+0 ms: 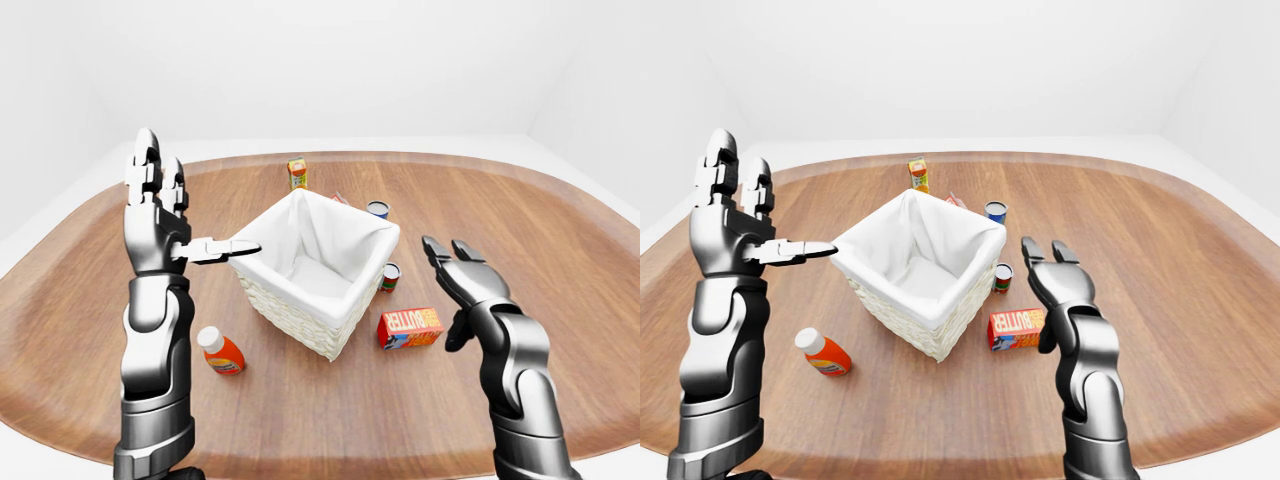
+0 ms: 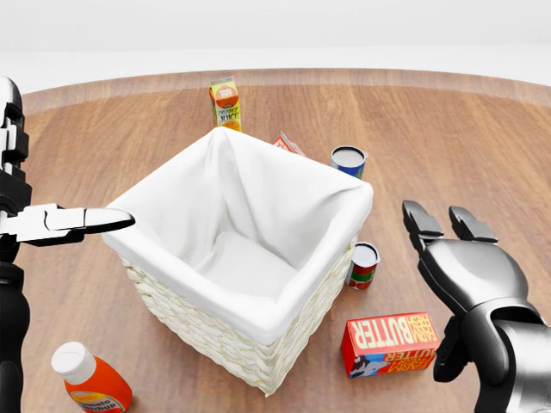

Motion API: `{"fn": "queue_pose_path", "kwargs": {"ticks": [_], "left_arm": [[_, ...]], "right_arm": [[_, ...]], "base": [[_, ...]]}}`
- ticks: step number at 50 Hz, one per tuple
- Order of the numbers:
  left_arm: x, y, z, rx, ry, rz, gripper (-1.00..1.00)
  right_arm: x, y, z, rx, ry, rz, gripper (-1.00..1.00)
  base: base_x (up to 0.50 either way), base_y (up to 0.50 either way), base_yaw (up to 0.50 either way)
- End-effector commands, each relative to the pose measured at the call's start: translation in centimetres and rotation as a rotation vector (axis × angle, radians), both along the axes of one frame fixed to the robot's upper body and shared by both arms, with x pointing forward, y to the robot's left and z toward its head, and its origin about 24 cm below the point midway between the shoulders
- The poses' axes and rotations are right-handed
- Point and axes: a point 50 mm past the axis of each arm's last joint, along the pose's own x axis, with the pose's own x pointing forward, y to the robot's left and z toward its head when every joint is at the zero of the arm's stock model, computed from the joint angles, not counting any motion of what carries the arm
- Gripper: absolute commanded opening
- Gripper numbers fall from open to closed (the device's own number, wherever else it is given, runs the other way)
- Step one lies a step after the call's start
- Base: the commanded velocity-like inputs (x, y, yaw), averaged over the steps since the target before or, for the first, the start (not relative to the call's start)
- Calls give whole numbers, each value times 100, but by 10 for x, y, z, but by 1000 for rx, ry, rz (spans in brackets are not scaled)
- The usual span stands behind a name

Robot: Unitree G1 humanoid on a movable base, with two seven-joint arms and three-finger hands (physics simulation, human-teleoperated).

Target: Pick up the butter and put it in the basket.

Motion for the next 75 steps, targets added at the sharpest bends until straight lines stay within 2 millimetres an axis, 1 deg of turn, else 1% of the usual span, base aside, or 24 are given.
{"fn": "queue_pose_path", "kwargs": {"ticks": [1,5,12,16,25,31,47,57,71,75], "left_arm": [[0,2,0,-1,2,6,100],[1,2,0,-4,3,5,100],[-3,4,4,-13,-22,9,100],[-5,7,6,-22,-32,15,100],[-6,8,7,-27,-35,16,100],[-6,8,6,-29,-33,14,100],[-6,9,6,-32,-33,18,100],[-4,9,3,-33,-17,18,100],[-2,10,1,-37,-3,19,100],[-2,10,0,-38,-3,18,100]], "right_arm": [[10,4,-20,-30,99,-1,100],[17,5,-33,-29,162,6,100],[24,6,-47,-22,194,14,100],[27,6,-51,-21,203,17,100],[33,7,-59,-15,214,22,100],[38,8,-70,-7,227,26,100],[49,8,-88,9,200,17,100],[63,4,-99,51,172,-16,100],[69,2,-117,69,184,-53,100],[70,1,-124,78,201,-73,100]], "base": [[0,0,0],[0,0,0],[0,0,0],[0,0,0],[0,0,0],[0,0,0],[0,0,0],[0,0,0],[0,0,0],[0,0,0]]}}
